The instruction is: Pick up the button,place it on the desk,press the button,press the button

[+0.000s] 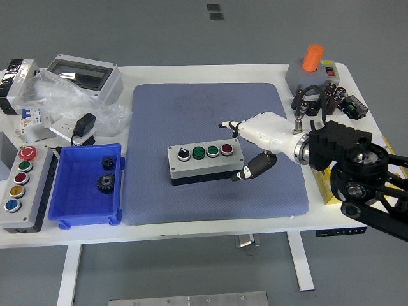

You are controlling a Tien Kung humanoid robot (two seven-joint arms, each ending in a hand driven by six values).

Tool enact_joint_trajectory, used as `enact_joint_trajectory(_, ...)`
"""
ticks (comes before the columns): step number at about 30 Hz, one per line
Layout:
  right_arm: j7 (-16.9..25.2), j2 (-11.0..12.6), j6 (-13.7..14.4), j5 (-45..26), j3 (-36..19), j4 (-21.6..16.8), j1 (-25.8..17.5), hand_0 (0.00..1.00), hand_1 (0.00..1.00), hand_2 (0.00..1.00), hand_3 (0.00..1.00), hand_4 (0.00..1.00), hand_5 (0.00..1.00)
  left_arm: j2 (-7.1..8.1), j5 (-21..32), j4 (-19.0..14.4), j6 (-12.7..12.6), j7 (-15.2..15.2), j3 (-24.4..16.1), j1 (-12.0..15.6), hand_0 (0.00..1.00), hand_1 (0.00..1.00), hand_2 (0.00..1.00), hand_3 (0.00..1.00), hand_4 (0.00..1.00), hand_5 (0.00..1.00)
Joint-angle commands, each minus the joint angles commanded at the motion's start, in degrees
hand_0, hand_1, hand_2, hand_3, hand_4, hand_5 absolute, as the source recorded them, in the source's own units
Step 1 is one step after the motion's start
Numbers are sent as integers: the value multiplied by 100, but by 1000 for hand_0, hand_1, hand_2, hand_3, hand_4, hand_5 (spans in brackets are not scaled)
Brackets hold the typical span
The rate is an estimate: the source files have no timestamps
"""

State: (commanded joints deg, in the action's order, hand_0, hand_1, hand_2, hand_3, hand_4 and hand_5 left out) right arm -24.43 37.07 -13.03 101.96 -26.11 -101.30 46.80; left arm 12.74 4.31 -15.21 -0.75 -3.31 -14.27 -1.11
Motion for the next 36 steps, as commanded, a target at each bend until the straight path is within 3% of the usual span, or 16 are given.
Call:
enact_joint_trajectory(1,0,-9,1,1,16,7,12,685,565,433,974,851,293,0,-7,0,-1,3,-5,-1,646,653,596,582,522,151)
enact_joint_trajectory(5,-10,-64,-20,9,155,84,79,685,565,433,974,851,293,1,-17,0,-1,7,-14,-5,646,653,596,582,522,151)
enact_joint_trajectory(6,-17,-77,-30,12,210,107,94,525,425,262,973,432,30,3,-18,1,-2,7,-15,-7,646,653,597,581,527,158)
enact_joint_trajectory(12,-37,-125,-64,17,480,218,139,525,425,262,973,432,30,5,-24,1,-4,10,-21,-11,646,653,597,581,527,158)
enact_joint_trajectory(13,-39,-130,-67,17,505,232,143,537,418,253,974,353,2,4,-28,1,-4,12,-25,-10,646,653,597,581,533,165)
enact_joint_trajectory(19,-39,-174,-62,-12,600,319,174,545,411,251,973,328,2,10,-22,2,-4,3,-21,-19,645,653,597,580,545,179)
enact_joint_trajectory(36,22,-351,-21,-132,770,882,92,514,392,242,972,305,2,17,-16,0,4,-22,-2,-43,646,653,598,581,547,180)
